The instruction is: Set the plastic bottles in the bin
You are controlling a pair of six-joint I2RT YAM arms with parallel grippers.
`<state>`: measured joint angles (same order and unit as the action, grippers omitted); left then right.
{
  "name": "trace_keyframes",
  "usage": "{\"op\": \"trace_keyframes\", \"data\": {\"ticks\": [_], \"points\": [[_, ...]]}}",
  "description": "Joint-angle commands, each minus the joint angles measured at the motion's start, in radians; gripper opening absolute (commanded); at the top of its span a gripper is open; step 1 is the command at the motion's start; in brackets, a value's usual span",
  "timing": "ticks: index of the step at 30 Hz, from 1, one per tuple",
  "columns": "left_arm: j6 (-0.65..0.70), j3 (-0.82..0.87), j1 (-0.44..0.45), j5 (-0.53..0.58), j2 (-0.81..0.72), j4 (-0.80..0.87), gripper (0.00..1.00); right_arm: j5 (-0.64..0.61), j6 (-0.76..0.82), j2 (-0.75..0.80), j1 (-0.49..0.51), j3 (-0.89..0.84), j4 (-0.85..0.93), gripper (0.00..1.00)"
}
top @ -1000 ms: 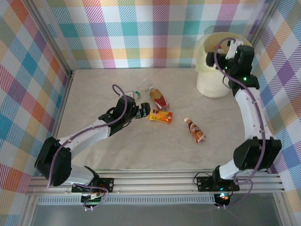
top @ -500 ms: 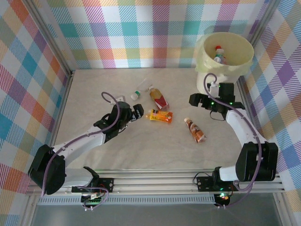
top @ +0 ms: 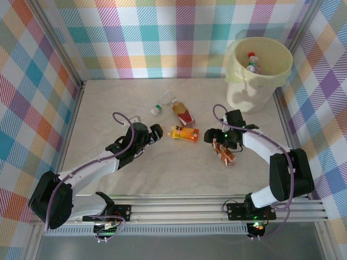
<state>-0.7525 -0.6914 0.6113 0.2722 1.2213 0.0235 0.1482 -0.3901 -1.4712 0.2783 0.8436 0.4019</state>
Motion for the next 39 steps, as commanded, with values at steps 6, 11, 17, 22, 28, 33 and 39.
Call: {"op": "trace_keyframes", "data": {"ticks": [6, 11, 17, 22, 28, 33, 39], "points": [[-0.009, 0.004, -0.008, 0.013, -0.021, -0.011, 1.00, -0.122, -0.081, -0.005, 0.058, -0.059, 0.037, 1.00], [-0.008, 0.003, -0.007, 0.014, -0.011, -0.013, 1.00, -0.134, -0.085, 0.013, 0.096, -0.074, 0.111, 1.00], [-0.003, -0.009, -0.007, 0.012, 0.012, -0.018, 1.00, -0.144, -0.050, 0.075, 0.152, -0.085, 0.181, 1.00], [-0.002, -0.028, -0.007, -0.005, 0.043, -0.025, 1.00, -0.199, -0.071, 0.043, 0.211, -0.088, 0.218, 0.99], [-0.002, -0.036, -0.007, -0.015, 0.053, -0.024, 1.00, -0.266, -0.126, -0.041, 0.254, -0.086, 0.212, 0.90], [-0.003, -0.028, -0.007, -0.010, 0.040, -0.018, 1.00, -0.300, -0.168, -0.050, 0.266, -0.086, 0.183, 0.70], [0.006, -0.027, -0.007, -0.026, 0.040, -0.018, 1.00, -0.332, -0.184, 0.018, 0.267, -0.093, 0.129, 0.54]]}}
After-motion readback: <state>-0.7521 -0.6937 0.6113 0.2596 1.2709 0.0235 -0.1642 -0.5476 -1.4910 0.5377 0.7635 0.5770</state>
